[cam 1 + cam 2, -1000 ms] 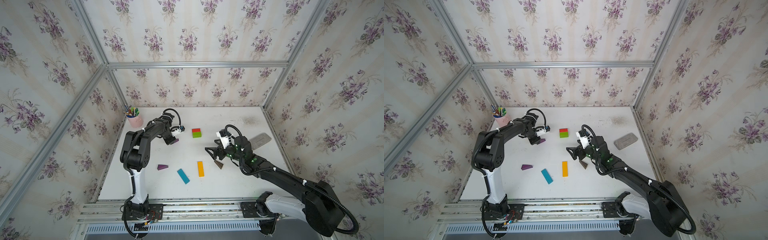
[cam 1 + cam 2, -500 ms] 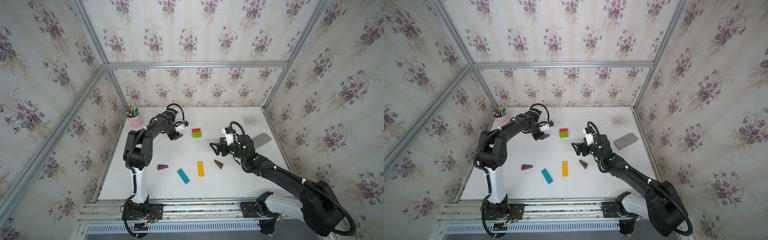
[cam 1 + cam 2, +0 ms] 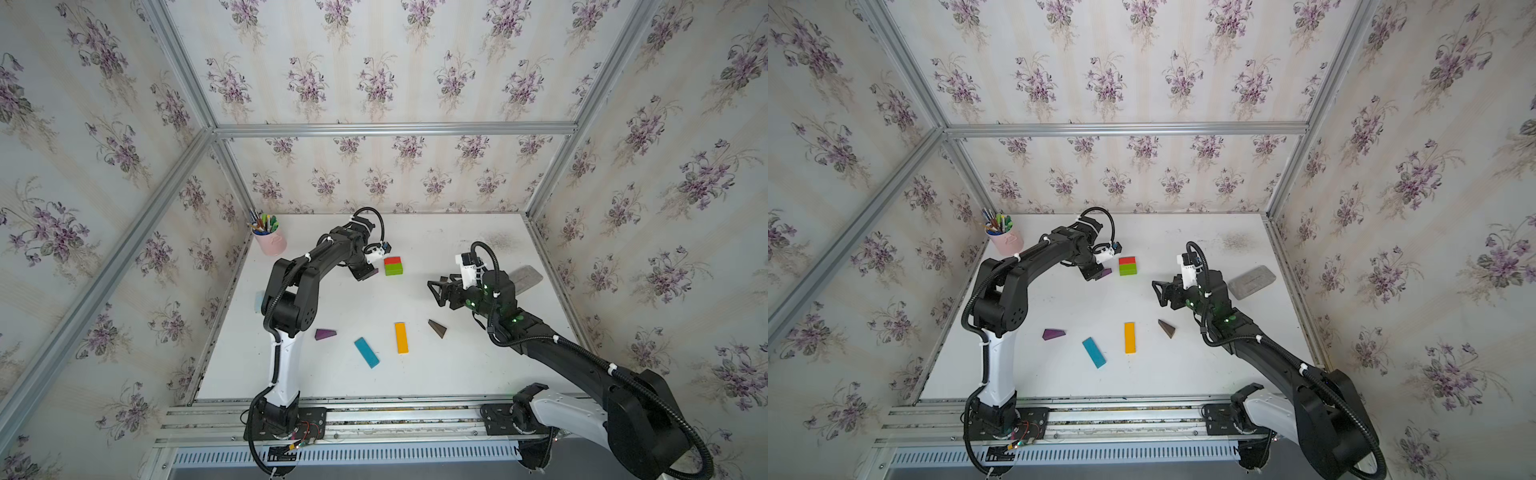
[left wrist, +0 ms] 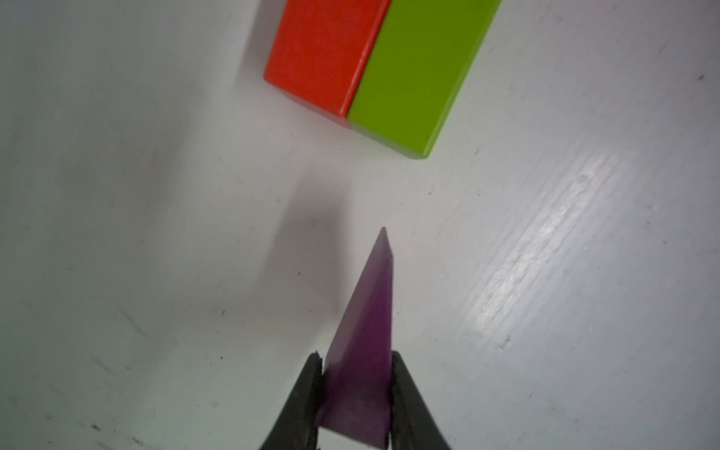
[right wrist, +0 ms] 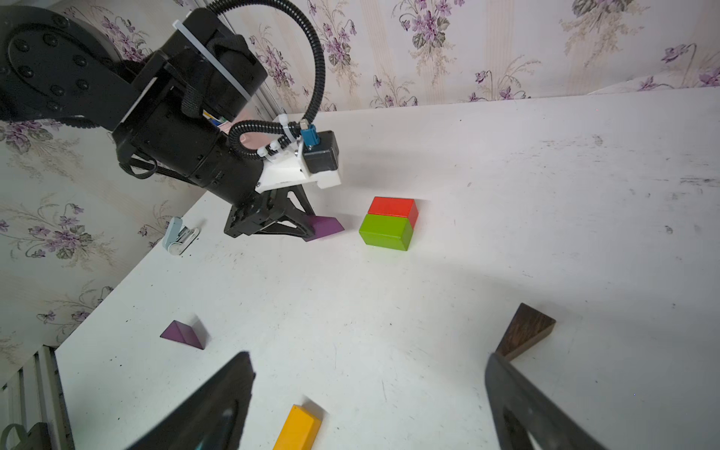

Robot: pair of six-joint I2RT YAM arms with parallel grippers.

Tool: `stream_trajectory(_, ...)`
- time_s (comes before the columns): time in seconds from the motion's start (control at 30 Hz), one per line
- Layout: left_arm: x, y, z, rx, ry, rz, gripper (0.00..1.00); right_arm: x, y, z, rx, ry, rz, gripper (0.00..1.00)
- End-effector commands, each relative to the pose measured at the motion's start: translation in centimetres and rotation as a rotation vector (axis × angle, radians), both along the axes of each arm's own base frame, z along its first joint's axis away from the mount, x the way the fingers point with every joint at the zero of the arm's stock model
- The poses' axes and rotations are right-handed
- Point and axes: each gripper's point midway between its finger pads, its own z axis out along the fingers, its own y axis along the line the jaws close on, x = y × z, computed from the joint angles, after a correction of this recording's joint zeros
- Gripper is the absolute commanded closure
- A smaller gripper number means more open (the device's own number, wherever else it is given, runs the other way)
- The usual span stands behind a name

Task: Assemble a small pinwheel with building blocks
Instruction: Assemble the building block at the center of the board.

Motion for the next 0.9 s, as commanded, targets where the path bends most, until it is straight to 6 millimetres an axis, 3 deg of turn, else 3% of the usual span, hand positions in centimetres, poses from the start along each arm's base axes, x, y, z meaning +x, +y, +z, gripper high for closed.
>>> stream_trajectory(0.0,-0.1,0.1,0.0,0.016,0.010,-0.008,0.76,0.1,0.1,1.0,0.025,-0.033,0.000,0.07)
stream_trajectory(0.87,0.5,-1.9,-0.7,0.002,0.029,-0.055,0.76,-0.6,1.0,1.2,0.038,-0.048,0.074,0.08)
